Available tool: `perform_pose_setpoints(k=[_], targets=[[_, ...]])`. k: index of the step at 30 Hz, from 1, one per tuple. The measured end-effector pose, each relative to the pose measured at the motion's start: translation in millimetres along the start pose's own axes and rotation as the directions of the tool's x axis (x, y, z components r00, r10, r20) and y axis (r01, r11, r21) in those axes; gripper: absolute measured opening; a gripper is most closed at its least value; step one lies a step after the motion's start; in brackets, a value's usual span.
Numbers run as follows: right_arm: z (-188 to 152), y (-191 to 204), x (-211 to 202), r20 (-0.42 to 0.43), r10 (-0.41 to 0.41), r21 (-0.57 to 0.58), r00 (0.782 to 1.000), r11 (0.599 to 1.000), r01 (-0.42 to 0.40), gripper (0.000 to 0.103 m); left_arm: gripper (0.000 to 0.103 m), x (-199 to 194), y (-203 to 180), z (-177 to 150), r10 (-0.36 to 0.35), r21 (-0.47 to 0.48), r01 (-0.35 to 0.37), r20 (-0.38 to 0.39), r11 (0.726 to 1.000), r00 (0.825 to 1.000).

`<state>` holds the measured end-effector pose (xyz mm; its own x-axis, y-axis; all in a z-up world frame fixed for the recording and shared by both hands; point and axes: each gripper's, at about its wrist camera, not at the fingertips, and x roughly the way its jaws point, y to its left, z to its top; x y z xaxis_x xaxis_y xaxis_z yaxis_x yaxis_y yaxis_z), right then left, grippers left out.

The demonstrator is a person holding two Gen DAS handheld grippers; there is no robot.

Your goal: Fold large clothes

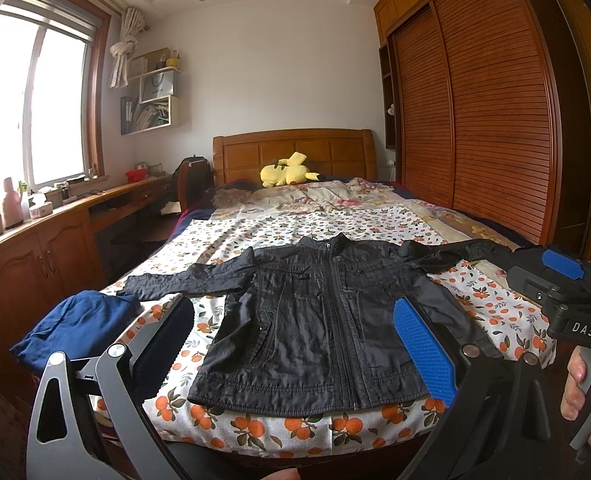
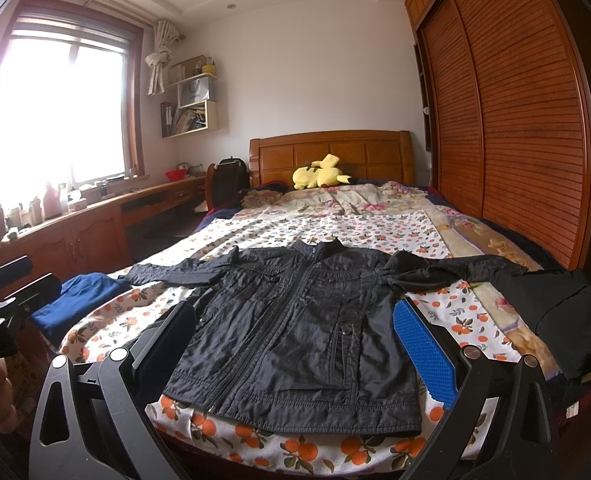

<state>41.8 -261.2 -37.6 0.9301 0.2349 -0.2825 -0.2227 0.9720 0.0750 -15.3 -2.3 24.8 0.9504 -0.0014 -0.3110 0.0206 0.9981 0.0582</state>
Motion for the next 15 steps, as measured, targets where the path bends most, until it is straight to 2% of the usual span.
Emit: perform_pose_setpoints(k=[15], targets=[[1.0,-1.0,0.2,-0.001,0.001,0.000,1.000,1.000,-0.001,0.096,0.101,-3.5,0.5,2.6,0.001,0.000,-0.001,0.003,1.000,1.000]])
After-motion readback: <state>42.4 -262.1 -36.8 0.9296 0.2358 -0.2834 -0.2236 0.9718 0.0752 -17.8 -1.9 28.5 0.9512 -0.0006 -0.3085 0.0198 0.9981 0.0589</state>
